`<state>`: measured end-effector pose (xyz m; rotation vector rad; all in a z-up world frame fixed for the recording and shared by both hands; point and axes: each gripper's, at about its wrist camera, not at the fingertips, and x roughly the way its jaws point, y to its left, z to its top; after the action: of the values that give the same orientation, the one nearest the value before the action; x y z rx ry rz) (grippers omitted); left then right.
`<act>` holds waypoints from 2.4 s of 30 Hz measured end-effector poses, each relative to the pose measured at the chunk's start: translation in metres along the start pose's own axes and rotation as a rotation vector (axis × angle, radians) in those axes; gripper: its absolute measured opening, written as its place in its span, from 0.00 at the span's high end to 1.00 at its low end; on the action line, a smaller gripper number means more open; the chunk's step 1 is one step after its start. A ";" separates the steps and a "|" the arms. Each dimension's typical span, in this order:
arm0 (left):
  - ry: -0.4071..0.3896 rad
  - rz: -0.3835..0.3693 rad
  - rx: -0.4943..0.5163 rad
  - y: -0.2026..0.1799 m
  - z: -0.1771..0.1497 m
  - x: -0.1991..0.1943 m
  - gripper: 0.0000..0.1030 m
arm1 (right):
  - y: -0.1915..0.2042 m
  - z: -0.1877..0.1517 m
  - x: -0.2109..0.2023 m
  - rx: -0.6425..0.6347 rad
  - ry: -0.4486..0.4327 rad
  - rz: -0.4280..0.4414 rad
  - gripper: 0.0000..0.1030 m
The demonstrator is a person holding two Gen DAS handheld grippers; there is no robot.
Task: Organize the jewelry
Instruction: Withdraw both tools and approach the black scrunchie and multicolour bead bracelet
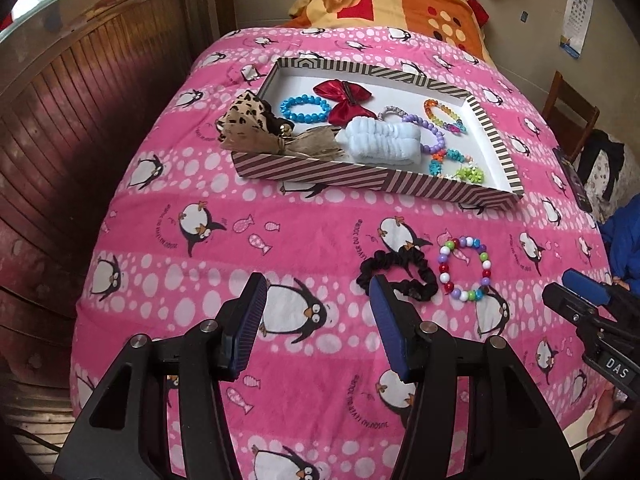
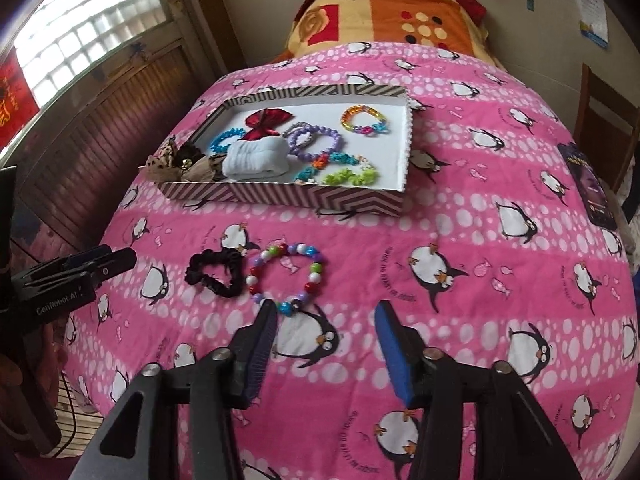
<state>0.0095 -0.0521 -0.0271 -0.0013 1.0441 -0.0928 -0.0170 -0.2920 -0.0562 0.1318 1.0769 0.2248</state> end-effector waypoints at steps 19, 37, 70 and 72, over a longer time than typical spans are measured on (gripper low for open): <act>-0.010 0.020 0.013 0.002 -0.004 0.001 0.48 | 0.024 0.005 0.008 -0.051 0.012 0.013 0.47; 0.071 -0.067 -0.071 0.013 -0.002 0.020 0.48 | 0.031 0.015 0.034 -0.071 0.030 0.009 0.47; 0.220 -0.129 -0.023 -0.013 0.013 0.090 0.41 | 0.013 0.031 0.098 -0.092 0.129 0.020 0.50; 0.222 -0.107 0.025 -0.020 0.012 0.092 0.37 | 0.012 0.032 0.099 -0.096 0.128 0.005 0.58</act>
<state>0.0643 -0.0799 -0.0993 -0.0249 1.2646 -0.2068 0.0544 -0.2565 -0.1232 0.0347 1.1908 0.2923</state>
